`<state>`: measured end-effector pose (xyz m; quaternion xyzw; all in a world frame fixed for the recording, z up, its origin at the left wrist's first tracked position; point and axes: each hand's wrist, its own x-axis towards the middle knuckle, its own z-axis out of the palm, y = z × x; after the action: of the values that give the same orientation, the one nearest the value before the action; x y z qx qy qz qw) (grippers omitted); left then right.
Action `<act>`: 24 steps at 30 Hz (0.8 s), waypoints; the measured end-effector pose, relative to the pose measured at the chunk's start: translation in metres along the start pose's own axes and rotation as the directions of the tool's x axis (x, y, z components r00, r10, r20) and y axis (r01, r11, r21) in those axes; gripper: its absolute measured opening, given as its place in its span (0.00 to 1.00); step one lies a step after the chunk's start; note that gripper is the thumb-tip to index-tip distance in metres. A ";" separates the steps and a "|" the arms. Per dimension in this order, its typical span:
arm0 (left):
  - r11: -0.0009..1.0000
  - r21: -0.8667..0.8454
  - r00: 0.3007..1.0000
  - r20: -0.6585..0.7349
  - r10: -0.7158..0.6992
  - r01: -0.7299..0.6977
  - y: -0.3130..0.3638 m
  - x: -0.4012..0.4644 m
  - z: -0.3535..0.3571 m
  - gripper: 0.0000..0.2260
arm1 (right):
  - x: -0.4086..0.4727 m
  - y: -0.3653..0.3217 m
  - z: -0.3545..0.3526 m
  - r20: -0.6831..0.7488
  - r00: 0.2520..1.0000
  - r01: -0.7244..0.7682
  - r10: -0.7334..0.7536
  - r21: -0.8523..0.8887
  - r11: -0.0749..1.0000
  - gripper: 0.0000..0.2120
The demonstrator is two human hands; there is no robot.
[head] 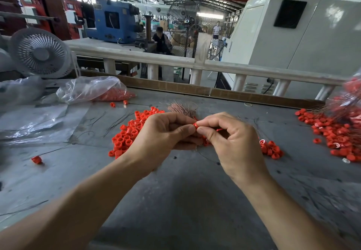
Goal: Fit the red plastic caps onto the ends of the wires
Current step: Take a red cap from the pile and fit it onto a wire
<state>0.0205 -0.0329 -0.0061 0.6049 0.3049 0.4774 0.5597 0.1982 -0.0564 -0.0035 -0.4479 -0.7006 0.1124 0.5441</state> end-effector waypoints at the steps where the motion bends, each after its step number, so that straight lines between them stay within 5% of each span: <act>1: 1.000 0.001 1.000 0.000 0.002 -0.002 0.000 0.000 0.000 0.07 | 0.000 0.000 0.000 -0.001 1.000 0.007 -0.007 -0.005 1.000 0.04; 21: 0.996 -0.048 0.997 0.034 -0.074 0.076 0.001 0.000 -0.003 0.11 | 0.001 0.000 -0.004 0.047 0.998 0.039 -0.038 -0.007 0.999 0.06; 24: 0.998 -0.011 0.998 0.029 -0.058 0.059 0.002 -0.001 -0.002 0.07 | 0.001 -0.001 -0.003 0.045 0.998 -0.053 0.051 0.048 0.997 0.06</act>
<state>0.0178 -0.0329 -0.0049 0.5991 0.3117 0.4539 0.5813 0.2007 -0.0578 -0.0012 -0.4499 -0.6973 0.1536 0.5364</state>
